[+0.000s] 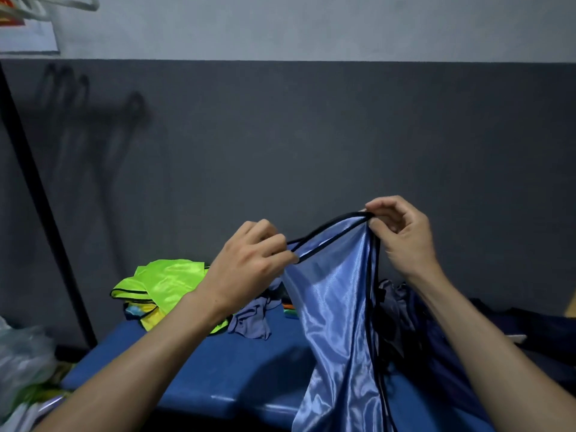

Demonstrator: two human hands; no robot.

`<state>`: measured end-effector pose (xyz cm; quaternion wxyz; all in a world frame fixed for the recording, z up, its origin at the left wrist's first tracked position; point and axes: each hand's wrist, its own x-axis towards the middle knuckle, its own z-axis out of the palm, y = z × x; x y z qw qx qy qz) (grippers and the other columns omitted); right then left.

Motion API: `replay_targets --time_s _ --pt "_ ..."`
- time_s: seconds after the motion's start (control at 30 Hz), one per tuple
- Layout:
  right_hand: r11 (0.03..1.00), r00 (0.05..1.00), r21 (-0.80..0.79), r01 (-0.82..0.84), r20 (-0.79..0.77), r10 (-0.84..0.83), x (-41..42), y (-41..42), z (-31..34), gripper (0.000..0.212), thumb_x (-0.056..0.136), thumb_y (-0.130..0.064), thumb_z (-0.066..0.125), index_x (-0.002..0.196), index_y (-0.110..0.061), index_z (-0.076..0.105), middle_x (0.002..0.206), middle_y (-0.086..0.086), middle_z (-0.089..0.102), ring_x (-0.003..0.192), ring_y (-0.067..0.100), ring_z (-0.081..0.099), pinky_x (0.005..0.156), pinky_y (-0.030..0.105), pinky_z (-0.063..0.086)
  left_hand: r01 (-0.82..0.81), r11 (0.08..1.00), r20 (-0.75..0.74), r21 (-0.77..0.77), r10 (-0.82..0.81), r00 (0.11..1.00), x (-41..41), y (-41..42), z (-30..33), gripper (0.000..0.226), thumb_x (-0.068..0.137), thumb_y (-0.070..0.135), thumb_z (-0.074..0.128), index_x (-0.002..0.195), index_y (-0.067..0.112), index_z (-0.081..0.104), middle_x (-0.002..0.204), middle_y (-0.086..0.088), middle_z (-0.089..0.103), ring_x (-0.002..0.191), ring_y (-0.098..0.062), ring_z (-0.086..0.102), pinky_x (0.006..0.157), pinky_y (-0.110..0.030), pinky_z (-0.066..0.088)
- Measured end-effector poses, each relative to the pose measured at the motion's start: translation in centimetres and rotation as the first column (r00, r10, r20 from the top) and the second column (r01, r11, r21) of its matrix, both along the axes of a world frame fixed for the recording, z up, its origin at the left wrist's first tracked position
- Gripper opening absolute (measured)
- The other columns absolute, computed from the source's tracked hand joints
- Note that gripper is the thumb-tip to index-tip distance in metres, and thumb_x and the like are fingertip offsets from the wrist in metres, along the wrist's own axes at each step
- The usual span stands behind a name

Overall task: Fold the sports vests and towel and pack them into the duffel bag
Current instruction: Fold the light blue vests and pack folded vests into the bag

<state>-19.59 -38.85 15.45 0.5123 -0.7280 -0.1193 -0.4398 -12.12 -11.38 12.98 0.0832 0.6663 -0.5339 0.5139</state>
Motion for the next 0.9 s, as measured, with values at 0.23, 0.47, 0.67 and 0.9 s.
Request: replay_targets --time_s 0.23,0.47,0.67,0.9 --pt "0.998 0.998 0.005 0.055 -0.033 -0.054 3.6 -0.5 -1.4 0.037 0.090 0.016 0.059 0.098 -0.019 0.070 0.097 -0.003 0.073 0.094 0.012 0.070 0.086 0.020 0.052 0.051 0.999 0.047 -0.001 -0.051 0.998 2.3 -0.6 -1.8 0.019 0.094 0.002 0.068 0.102 0.016 0.076 0.094 0.002 0.070 0.096 -0.025 0.054 0.084 -0.034 0.041" --pt "0.998 0.997 -0.002 0.064 -0.053 -0.064 6.1 -0.6 -1.6 0.030 0.089 0.016 0.059 0.099 -0.010 0.070 0.097 0.003 0.074 0.093 0.013 0.071 0.086 0.021 0.054 0.045 0.998 0.006 -0.051 -0.044 0.999 4.8 -1.2 -2.4 0.013 0.091 0.003 0.072 0.092 0.016 0.075 0.106 -0.001 0.071 0.100 -0.025 0.051 0.083 -0.035 0.039" --pt "0.998 0.996 -0.018 0.064 -0.068 -0.066 7.2 -1.0 -1.0 0.030 0.089 0.019 0.058 0.099 -0.008 0.069 0.095 0.001 0.072 0.089 0.004 0.069 0.083 0.015 0.051 0.095 0.995 -0.050 0.034 -0.093 0.994 6.1 -1.5 -1.1 0.013 0.096 0.011 0.066 0.088 0.019 0.073 0.115 0.007 0.071 0.103 -0.023 0.051 0.079 -0.034 0.042" --pt "0.998 0.995 -0.055 0.032 -0.092 -0.037 7.6 -1.6 0.5 0.035 0.089 0.019 0.058 0.097 -0.013 0.069 0.098 -0.002 0.072 0.090 0.003 0.068 0.084 0.014 0.050 0.065 0.976 -0.217 0.208 -0.018 0.976 7.4 -1.2 2.1 0.007 0.098 0.034 0.059 0.094 0.030 0.064 0.084 0.018 0.063 0.091 -0.017 0.049 0.069 -0.031 0.038"
